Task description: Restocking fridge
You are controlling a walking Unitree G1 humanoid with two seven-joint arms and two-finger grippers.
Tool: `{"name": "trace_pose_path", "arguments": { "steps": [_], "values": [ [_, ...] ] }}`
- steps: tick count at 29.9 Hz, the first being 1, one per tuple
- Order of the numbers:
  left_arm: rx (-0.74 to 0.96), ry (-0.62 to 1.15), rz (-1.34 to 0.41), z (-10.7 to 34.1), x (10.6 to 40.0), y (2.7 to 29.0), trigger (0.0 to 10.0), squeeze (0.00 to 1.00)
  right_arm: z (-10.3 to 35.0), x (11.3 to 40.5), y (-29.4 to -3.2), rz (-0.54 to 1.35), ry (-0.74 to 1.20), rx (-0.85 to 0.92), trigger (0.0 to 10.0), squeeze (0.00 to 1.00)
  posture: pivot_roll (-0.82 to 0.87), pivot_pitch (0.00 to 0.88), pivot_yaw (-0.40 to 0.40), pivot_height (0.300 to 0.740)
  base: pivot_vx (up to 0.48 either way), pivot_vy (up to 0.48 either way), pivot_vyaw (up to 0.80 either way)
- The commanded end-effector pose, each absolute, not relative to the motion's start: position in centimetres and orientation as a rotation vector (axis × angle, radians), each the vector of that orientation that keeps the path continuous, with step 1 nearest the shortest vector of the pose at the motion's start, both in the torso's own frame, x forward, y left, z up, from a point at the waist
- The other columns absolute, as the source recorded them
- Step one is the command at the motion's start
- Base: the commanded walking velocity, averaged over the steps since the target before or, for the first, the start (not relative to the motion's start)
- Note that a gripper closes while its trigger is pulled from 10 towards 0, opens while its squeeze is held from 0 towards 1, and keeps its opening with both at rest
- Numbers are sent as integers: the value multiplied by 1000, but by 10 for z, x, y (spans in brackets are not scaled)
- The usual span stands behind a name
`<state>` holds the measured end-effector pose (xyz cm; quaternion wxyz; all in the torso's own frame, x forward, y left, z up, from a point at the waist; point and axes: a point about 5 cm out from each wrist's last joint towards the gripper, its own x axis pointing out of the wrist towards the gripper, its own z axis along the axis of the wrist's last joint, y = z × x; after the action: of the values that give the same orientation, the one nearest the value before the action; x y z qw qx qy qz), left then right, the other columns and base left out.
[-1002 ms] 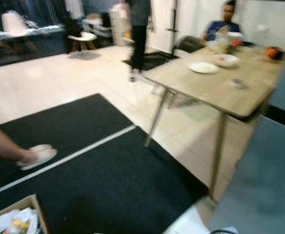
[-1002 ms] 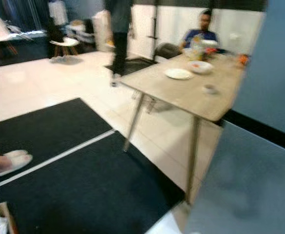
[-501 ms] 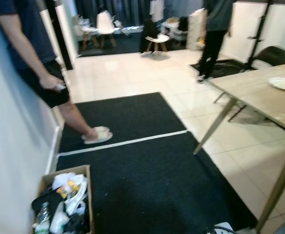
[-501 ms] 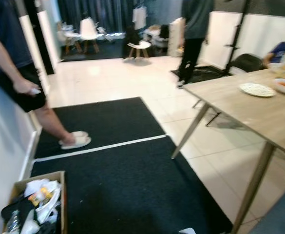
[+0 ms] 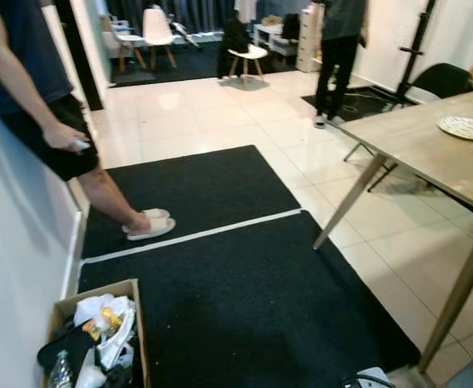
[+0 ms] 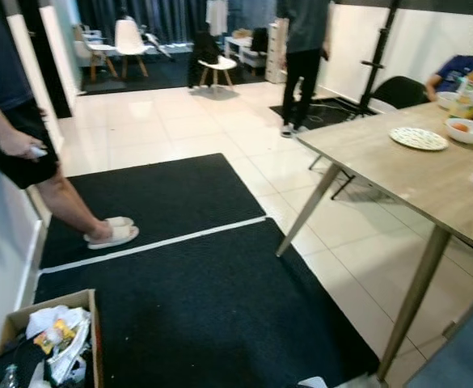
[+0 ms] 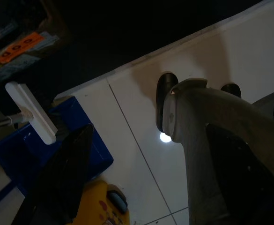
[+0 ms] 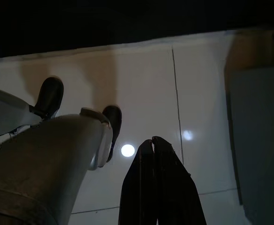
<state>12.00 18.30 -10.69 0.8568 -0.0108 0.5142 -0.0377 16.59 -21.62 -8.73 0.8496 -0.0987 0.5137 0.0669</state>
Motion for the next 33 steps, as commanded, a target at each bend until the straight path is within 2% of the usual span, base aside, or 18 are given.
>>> {"name": "trace_pose_path", "arguments": {
  "steps": [1,3,19,33],
  "values": [
    [-27,1103,-86,-109,115,181,10000,0,-88,164,-216,156,1094,-224,10000,0,-78,0,-3,740,0,0,0],
    [-26,1103,-88,-108,117,181,10000,0,-89,163,-214,167,1097,-222,10000,0,-75,0,-1,740,0,0,0],
    [-39,1097,-88,-108,119,178,10000,0,-91,156,-215,170,1112,-239,10000,0,-76,0,-5,740,0,0,764],
    [-81,1102,-69,-109,116,179,10000,0,-90,158,-218,153,1097,-249,10000,0,-87,1,-8,740,0,0,0]
  ]
}}
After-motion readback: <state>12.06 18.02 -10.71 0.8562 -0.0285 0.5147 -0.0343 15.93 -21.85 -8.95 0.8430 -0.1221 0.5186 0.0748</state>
